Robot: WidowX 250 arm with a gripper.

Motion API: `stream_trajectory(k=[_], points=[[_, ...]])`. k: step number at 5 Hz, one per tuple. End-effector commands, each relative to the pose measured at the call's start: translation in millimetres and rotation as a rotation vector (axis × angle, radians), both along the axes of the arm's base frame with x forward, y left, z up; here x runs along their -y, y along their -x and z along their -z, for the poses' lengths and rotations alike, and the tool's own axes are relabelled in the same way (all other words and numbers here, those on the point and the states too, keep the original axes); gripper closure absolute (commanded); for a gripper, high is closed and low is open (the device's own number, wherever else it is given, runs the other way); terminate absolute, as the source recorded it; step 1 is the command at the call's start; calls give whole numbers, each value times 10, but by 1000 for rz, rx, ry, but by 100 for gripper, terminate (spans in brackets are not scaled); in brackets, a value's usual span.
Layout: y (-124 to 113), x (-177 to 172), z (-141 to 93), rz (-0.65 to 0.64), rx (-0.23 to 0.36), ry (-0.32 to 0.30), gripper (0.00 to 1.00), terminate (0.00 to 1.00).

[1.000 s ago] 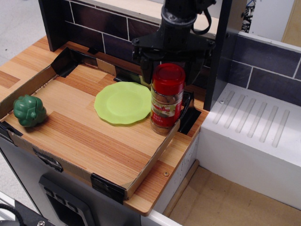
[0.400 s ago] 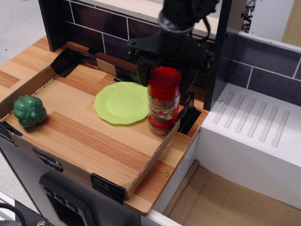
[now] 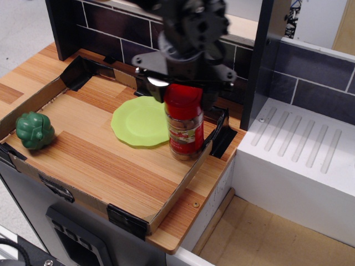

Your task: Topple basil bottle

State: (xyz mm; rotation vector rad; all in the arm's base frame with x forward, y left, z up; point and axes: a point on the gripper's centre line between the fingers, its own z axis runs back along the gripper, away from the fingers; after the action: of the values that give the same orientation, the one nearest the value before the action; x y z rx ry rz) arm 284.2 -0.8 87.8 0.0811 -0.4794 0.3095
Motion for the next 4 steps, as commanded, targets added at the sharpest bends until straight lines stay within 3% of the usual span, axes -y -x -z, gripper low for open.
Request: stream_trajectory(k=[1,4], points=[[326,-100,148,115,-51,54,100,0],[803,-314,328,204,-164,49,100,0]])
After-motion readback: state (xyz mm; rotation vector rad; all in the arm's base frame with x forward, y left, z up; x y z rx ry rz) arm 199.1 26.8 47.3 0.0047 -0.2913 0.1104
